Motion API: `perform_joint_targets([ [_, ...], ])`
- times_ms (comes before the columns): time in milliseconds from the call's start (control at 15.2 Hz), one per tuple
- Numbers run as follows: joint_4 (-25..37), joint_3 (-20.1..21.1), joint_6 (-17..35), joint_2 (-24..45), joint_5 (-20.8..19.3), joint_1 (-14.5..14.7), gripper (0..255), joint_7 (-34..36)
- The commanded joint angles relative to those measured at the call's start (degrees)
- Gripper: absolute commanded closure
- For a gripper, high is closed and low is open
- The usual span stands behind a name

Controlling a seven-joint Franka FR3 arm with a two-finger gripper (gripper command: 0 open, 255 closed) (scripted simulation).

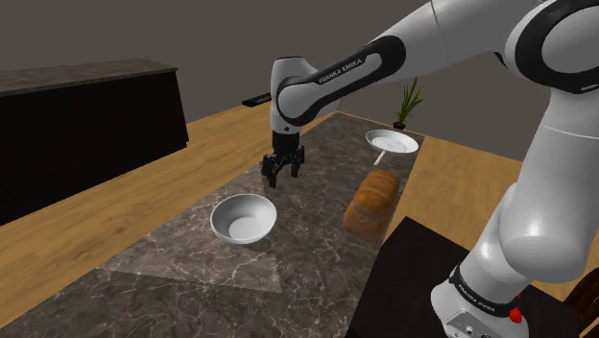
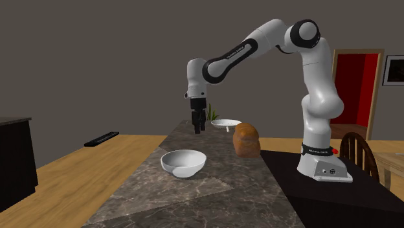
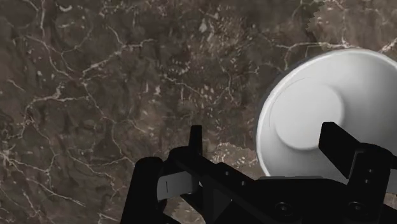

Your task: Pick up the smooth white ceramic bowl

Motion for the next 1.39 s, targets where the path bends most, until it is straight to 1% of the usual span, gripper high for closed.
perform_joint_targets([
  [0,2.77,0.26,1.50,4.09,-0.07,0.45,0,0.35],
  [198,8.60,0.47,2.53,10.69,-0.39,1.19,0,0.85],
  [264,9.12,0.47,2.58,11.23,-0.41,1.27,0,0.88],
  [726,7.74,0.29,7.30,14.60,-0.68,1.49,0,0.60],
  [858,7.74,0.29,7.30,14.60,-0.68,1.49,0,0.60],
  [924,7.81,0.29,7.21,14.59,-0.68,1.50,255,0.63],
  [1320,7.77,0.29,7.21,14.54,-0.67,1.49,255,0.61],
])
